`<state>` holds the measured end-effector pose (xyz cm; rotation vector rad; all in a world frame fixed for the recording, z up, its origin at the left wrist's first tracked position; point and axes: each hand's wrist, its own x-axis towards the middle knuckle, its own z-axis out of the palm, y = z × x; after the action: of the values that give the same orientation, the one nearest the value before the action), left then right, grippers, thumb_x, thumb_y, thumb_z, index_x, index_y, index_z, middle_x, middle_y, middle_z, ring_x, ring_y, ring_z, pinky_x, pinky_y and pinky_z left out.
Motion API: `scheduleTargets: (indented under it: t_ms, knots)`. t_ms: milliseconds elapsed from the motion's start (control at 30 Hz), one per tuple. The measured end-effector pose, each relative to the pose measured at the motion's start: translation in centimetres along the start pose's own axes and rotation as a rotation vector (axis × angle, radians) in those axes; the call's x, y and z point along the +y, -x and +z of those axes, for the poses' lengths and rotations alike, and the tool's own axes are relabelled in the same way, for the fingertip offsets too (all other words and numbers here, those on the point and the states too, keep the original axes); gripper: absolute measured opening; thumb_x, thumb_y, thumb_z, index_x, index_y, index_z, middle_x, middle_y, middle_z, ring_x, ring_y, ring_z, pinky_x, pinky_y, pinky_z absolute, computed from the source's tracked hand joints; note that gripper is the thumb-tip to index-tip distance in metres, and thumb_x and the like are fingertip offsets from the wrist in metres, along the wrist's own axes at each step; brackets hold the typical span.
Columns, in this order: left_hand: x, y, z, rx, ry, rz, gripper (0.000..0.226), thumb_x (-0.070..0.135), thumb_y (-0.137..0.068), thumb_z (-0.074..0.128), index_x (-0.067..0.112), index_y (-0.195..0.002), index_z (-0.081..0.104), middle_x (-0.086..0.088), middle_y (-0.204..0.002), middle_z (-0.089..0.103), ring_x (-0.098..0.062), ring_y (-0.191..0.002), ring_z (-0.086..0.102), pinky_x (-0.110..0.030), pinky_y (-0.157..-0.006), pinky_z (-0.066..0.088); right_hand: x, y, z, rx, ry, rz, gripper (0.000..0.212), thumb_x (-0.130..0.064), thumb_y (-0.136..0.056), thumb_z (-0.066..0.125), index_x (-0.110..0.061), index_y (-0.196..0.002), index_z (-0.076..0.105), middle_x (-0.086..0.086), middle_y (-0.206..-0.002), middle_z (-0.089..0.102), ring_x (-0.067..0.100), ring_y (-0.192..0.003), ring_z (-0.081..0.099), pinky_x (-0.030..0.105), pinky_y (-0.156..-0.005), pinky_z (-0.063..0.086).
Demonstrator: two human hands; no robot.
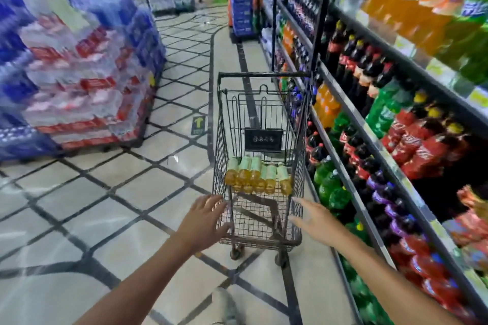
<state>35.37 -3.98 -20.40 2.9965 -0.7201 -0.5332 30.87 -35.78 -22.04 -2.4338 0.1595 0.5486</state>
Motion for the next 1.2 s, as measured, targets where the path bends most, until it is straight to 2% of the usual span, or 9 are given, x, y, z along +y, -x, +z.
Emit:
scheduleTargets:
  t_ms: [267,333,433,567,800,933,1067,1133,1200]
  knots:
    - [-5.8,-13.9,1.9,-0.107,0.063,0.105,0.102,0.073,-0.076,-0.004,0.022,-0.161,0.023,-0.006,-0.17,0.014,-0.031,-0.156,0.009,-0.044,-0.128,0.005,-2.8,-13.7,2.2,-0.074,-0.035,0.107,0.069,-0.048,-0.098,0.057,-0.023,-0.157,0.031,-0.002,-0.163,0.031,0.017,-0.149,0.031,0.037,-0.121,0.028]
    - [-7.3,-16.9,2.1,-0.155,0.077,0.115,0.089,0.071,-0.089,0.006,0.021,-0.162,0.018,-0.007,-0.171,0.009,-0.032,-0.157,0.003,-0.046,-0.128,0.003,-3.6,-17.0,2.6,-0.102,-0.043,0.174,0.067,-0.047,-0.098,0.058,-0.023,-0.156,0.033,-0.001,-0.162,0.031,0.019,-0.148,0.032,0.037,-0.12,0.028]
    - [-9.2,-20.7,1.6,-0.237,0.117,0.141,0.07,0.055,-0.105,0.032,0.02,-0.163,0.014,-0.007,-0.171,0.005,-0.031,-0.157,-0.002,-0.046,-0.127,0.0,-4.4,-20.8,3.3,-0.122,-0.075,0.262,0.067,-0.052,-0.095,0.06,-0.029,-0.154,0.037,0.0,-0.163,0.032,0.023,-0.146,0.037,0.039,-0.119,0.033]
    - [-10.7,-26.9,2.9,-0.311,0.111,0.172,0.07,0.054,-0.105,0.034,0.021,-0.162,0.013,-0.009,-0.17,0.008,-0.034,-0.157,-0.001,-0.049,-0.127,0.0,-3.3,-25.2,4.2,-0.147,-0.143,0.361,0.063,-0.041,-0.099,0.059,-0.024,-0.155,0.035,-0.003,-0.16,0.037,0.021,-0.145,0.038,0.032,-0.115,0.031]
    - [-10.7,-37.2,8.4,-0.434,0.205,0.108,0.07,0.052,-0.106,0.035,0.022,-0.163,0.008,-0.008,-0.171,0.007,-0.035,-0.157,0.0,-0.049,-0.128,0.007,3.1,-33.9,6.2,-0.152,-0.309,0.515,0.063,-0.028,-0.099,0.063,-0.013,-0.154,0.036,0.003,-0.157,0.041,0.022,-0.143,0.042,0.029,-0.113,0.033]
    - [-9.9,-42.8,12.3,-0.429,0.272,0.039,0.068,0.049,-0.106,0.037,0.022,-0.163,0.011,-0.003,-0.171,-0.001,-0.03,-0.157,-0.002,-0.043,-0.126,0.001,8.0,-41.0,7.8,-0.115,-0.354,0.552,0.063,-0.027,-0.099,0.063,-0.019,-0.154,0.035,0.007,-0.154,0.044,0.025,-0.135,0.05,0.024,-0.098,0.038]
    - [-8.8,-48.0,16.7,-0.417,0.281,0.084,0.067,0.046,-0.105,0.043,0.021,-0.162,0.019,-0.003,-0.171,0.008,-0.031,-0.158,0.003,-0.045,-0.126,0.008,12.7,-47.7,9.8,-0.096,-0.331,0.596,0.061,-0.026,-0.099,0.061,-0.015,-0.151,0.032,0.011,-0.139,0.056,0.029,-0.119,0.061,0.036,-0.096,0.05]
    - [-8.4,-49.8,18.7,-0.393,0.299,0.097,0.064,0.044,-0.103,0.05,0.02,-0.159,0.028,-0.005,-0.169,0.018,-0.032,-0.156,0.013,-0.051,-0.125,0.019,14.9,-50.9,11.1,-0.059,-0.31,0.582,0.055,-0.027,-0.097,0.061,-0.018,-0.145,0.035,0.009,-0.128,0.061,0.028,-0.102,0.067,0.043,-0.084,0.059]
    - [-8.1,-51.2,20.4,-0.381,0.332,0.089,0.062,0.043,-0.102,0.051,0.021,-0.156,0.033,-0.004,-0.167,0.023,-0.032,-0.154,0.019,-0.052,-0.122,0.026,17.4,-53.7,12.7,-0.01,-0.332,0.576,0.06,-0.023,-0.095,0.064,-0.023,-0.146,0.033,0.006,-0.126,0.06,0.026,-0.097,0.068,0.044,-0.077,0.061]
